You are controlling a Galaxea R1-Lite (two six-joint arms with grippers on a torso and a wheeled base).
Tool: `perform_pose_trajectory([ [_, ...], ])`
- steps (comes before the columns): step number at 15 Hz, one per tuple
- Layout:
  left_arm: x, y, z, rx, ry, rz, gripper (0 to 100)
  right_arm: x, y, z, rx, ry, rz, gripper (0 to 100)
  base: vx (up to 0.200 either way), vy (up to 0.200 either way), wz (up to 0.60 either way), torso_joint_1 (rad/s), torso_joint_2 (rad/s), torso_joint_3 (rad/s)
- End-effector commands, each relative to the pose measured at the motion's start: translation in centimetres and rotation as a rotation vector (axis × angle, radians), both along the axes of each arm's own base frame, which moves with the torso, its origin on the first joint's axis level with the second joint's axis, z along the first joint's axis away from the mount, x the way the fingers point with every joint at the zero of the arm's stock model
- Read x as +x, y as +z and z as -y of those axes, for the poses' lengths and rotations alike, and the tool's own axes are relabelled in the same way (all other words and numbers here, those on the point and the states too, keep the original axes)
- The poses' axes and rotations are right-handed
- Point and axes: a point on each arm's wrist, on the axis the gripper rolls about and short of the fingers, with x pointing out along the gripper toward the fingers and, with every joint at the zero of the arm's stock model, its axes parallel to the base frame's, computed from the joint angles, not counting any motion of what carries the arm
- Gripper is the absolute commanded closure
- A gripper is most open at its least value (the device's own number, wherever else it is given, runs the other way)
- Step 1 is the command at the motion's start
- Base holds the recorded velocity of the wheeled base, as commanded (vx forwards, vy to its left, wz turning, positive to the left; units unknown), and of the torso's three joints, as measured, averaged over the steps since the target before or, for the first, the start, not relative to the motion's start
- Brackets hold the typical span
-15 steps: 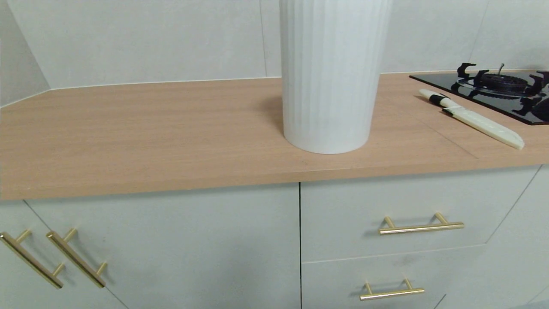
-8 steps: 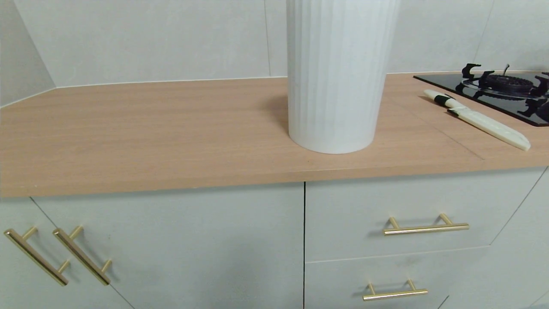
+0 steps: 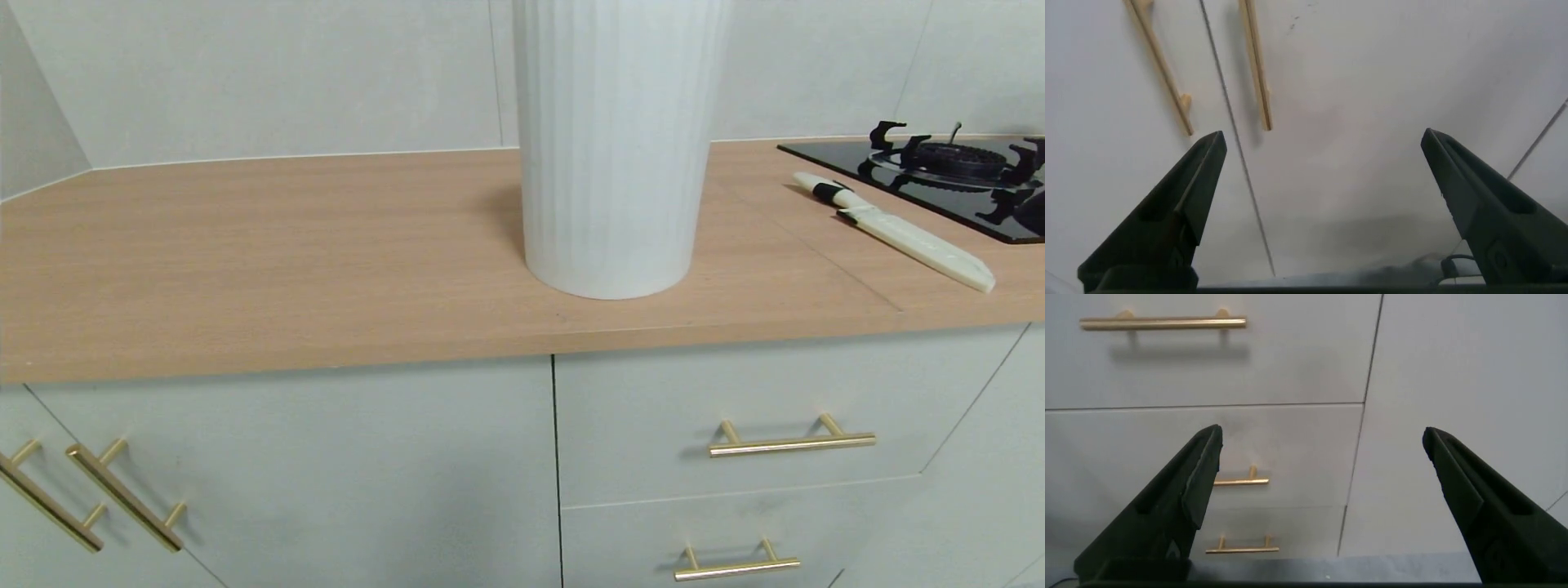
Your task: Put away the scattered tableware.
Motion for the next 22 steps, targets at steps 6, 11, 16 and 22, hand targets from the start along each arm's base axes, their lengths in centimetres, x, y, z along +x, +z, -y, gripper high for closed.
perform_pose_trajectory([
  [6, 0.00, 0.00, 0.00, -0.002, 0.000, 0.000, 0, 0.01, 0.01, 0.00, -0.001, 0.000, -0.001, 0, 0.000, -0.033, 0.00, 0.001, 0.00, 0.002],
  [11, 0.00, 0.00, 0.00, -0.002, 0.000, 0.000, 0, 0.01, 0.01, 0.00, -0.001, 0.000, -0.001, 0, 0.000, 0.000, 0.00, 0.000, 0.00, 0.000],
  [16, 0.00, 0.00, 0.00, -0.002, 0.000, 0.000, 0, 0.01, 0.01, 0.00, -0.001, 0.000, -0.001, 0, 0.000, 0.000, 0.00, 0.000, 0.00, 0.000],
  [22, 0.00, 0.00, 0.00, -0.002, 0.000, 0.000, 0, 0.01, 0.01, 0.00, -0.001, -0.001, -0.001, 0, 0.000, 0.000, 0.00, 0.031, -0.12, -0.109],
])
